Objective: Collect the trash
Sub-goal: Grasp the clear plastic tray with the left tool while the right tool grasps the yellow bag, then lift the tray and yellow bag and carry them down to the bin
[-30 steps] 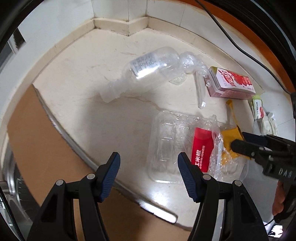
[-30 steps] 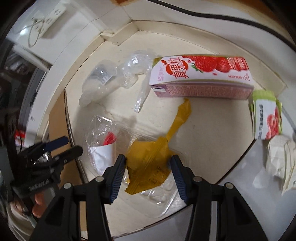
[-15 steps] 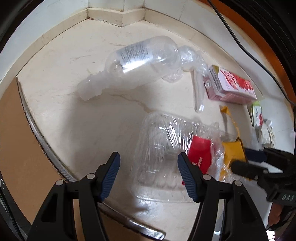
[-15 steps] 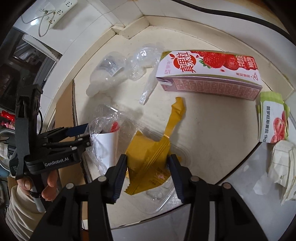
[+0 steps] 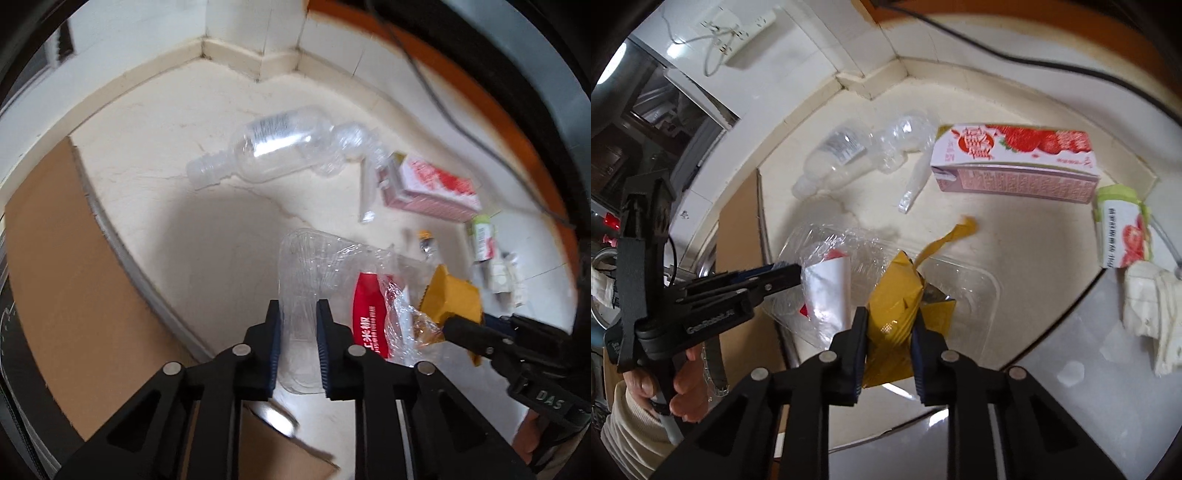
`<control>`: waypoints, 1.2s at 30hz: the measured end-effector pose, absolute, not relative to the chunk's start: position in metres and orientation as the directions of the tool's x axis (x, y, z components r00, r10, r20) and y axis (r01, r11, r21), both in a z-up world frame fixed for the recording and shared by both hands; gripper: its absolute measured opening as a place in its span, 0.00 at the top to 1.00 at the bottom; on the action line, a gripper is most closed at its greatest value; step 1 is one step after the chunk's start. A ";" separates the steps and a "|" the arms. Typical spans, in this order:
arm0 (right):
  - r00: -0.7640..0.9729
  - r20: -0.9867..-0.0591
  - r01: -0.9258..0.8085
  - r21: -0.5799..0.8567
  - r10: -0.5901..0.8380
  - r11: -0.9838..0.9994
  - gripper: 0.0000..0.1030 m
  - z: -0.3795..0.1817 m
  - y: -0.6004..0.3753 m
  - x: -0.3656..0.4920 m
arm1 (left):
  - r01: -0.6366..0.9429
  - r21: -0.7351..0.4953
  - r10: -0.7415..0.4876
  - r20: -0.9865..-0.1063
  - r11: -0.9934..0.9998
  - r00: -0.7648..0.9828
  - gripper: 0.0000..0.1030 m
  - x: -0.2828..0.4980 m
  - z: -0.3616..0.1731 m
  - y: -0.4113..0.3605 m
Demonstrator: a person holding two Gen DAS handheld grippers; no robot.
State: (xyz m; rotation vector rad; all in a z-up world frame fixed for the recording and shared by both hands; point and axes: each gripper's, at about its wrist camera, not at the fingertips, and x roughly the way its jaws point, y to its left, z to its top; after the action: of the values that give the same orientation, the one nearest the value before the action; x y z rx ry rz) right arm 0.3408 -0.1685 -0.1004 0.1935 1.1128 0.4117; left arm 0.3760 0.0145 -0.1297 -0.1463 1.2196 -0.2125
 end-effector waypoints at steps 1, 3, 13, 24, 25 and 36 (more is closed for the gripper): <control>0.391 -0.820 -0.225 0.355 0.418 0.907 0.80 -0.095 -0.170 0.335 | 0.079 -0.227 -0.240 -0.910 0.971 0.338 0.87 0.370 -0.123 0.015; 0.414 -0.807 -0.225 0.357 0.421 0.906 0.80 -0.085 -0.172 0.324 | 0.076 -0.221 -0.234 -0.904 0.972 0.357 0.89 0.356 -0.108 0.014; 0.541 -0.729 -0.241 0.344 0.420 0.907 0.81 -0.015 -0.175 0.239 | 0.078 -0.184 -0.199 -0.874 0.980 0.443 0.90 0.272 -0.025 0.030; 0.637 -0.649 -0.251 0.337 0.417 0.907 0.81 0.038 -0.167 0.098 | 0.145 -0.106 -0.163 -0.861 0.984 0.482 0.90 0.146 0.037 0.057; 0.642 -0.645 -0.247 0.337 0.414 0.909 0.81 0.038 -0.165 0.083 | 0.158 -0.094 -0.160 -0.860 0.983 0.485 0.90 0.131 0.040 0.059; 0.623 -0.704 -0.142 0.327 0.341 0.934 0.81 -0.020 -0.148 -0.034 | 0.273 0.011 -0.129 -0.863 0.962 0.489 0.90 -0.001 0.019 0.070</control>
State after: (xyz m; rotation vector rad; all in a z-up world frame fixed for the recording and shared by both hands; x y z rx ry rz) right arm -0.0337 -0.1484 -0.0200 0.2503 0.8562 0.2804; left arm -0.0011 0.0696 0.0187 0.1533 1.0325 -0.2455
